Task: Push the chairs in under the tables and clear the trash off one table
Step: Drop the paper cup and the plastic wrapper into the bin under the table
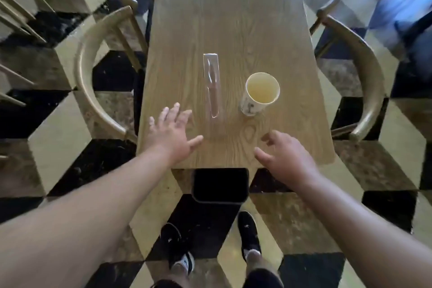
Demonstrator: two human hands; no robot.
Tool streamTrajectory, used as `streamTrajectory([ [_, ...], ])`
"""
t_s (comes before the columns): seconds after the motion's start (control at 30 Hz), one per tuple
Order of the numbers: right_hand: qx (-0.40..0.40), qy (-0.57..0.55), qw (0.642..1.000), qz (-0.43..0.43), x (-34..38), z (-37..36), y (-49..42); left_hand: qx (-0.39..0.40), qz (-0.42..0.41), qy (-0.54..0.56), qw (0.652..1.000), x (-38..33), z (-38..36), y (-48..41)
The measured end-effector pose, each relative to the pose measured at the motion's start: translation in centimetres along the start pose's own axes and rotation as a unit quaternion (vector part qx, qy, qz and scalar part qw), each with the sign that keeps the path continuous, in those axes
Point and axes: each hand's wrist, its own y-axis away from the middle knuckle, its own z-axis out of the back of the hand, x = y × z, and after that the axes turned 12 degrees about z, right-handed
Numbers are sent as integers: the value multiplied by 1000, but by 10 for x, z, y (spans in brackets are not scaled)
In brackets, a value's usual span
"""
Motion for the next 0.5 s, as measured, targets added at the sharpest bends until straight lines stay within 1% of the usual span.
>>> streamTrajectory([
  [0.07, -60, -49, 996, -39, -10, -17, -6, -4, -6, -1, 1000, 6, -23, -20],
  [0.1, -104, -76, 990, -48, -14, -24, -12, -4, -7, 3, 1000, 8, -35, -27],
  [0.17, -203, -108, 973, -36, -22, -34, -28, -30, -13, -9, 999, 11, -61, -34],
  [0.2, -238, -113, 965, -22, -26, -38, -38, -55, -14, -14, 998, 13, -71, -36],
  [0.3, -277, -134, 951, 14, -35, -46, -70, -102, -14, 10, 995, 13, -86, -41],
  [0.4, -333, -196, 920, 65, -36, -59, -103, -127, -16, 13, 992, 14, -90, -42],
  [0.5, -357, -249, 897, 74, -31, -67, -127, -137, -15, 22, 990, 13, -93, -42],
])
